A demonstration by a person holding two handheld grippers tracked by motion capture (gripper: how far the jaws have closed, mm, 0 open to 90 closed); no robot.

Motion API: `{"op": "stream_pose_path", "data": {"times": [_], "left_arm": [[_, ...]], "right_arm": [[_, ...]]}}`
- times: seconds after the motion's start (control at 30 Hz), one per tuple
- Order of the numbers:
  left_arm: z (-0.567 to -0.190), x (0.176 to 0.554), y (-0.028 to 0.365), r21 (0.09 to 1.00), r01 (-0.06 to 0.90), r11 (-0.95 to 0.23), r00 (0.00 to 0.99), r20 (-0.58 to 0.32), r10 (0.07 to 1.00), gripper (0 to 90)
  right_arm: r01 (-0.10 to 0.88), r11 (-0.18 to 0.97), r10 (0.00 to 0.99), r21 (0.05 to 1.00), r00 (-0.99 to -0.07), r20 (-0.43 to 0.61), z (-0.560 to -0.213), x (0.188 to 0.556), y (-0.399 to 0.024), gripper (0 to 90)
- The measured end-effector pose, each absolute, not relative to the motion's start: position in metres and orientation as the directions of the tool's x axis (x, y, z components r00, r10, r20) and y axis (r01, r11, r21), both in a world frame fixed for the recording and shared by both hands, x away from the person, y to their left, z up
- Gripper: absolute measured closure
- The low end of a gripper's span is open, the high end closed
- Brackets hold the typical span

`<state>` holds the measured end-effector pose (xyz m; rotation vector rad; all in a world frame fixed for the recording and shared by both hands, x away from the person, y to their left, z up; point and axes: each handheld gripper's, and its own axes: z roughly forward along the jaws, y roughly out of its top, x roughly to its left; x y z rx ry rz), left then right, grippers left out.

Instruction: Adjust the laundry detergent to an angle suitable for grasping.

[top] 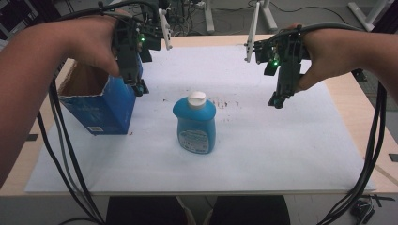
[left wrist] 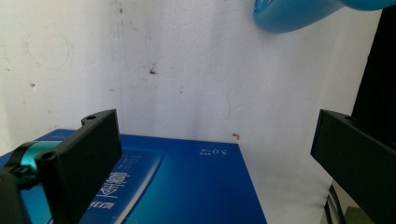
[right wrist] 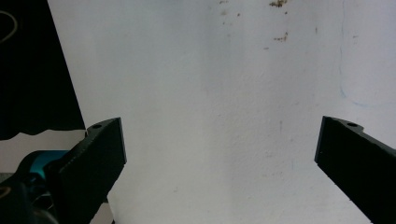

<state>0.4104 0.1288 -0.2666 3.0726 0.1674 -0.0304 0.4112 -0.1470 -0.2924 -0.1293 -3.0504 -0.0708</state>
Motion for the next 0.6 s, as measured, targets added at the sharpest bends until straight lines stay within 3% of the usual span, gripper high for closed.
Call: {"op": "stream_pose_path", "data": {"times": [0.6], "left_arm": [[-0.275,0.421,0.123,0.049,0.137,-0.989,0.99,-0.039,0.135,1.7]], "right_arm": [[0.063,0.998,0.06,0.028,-0.995,0.08,-0.29,0.418,-0.139,1.2]]}}
